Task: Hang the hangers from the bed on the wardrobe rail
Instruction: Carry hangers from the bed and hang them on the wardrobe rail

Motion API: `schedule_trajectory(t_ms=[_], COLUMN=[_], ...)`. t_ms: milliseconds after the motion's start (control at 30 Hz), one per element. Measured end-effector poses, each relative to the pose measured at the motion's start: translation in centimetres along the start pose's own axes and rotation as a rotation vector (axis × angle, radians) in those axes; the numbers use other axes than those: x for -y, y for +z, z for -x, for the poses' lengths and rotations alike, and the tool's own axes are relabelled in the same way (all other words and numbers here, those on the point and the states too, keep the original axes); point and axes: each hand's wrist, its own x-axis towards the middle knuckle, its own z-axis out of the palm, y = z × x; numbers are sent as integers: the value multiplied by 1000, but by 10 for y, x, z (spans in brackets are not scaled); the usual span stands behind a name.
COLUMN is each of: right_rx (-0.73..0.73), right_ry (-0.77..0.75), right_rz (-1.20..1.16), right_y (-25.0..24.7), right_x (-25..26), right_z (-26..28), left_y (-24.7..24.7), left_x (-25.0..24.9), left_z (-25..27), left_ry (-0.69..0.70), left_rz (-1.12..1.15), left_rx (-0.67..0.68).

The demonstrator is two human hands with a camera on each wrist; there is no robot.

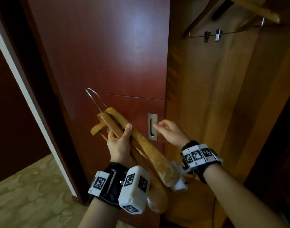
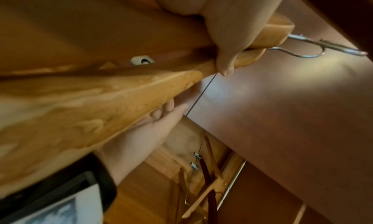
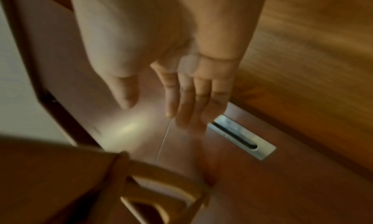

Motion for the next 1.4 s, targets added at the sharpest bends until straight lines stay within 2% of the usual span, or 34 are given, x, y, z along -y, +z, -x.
schedule_trajectory(t_ms=[67, 133, 400, 600, 767, 900, 1033, 1167, 1400], right_rx=[163, 247, 228, 41, -100, -175, -226, -277, -341], right_ry=[-11, -5, 40, 124, 95, 81, 89, 74, 113], right_rz=[-62, -154, -195, -400, -420, -427, -479, -492, -491], right_y=[3, 5, -18, -42, -71, -91, -102, -108, -141], right_x=[10, 21, 40, 23, 26, 27, 27, 25, 18], right_z=[28, 50, 112, 166, 205, 225, 230, 221, 166], left_y=[3, 8, 25, 51, 82, 100, 113, 123, 162], left_x=[0, 0, 1, 8, 9, 7, 6, 7, 20], left_z=[9, 19, 67, 117, 150, 170, 172, 149, 101], left_ry=[-22, -37, -134, -153, -218, -251, -319, -370, -435], left_rz=[-9, -5, 1, -23, -10, 26, 22, -38, -90], left_rx=[56, 109, 271, 498, 675, 762, 796, 837, 759])
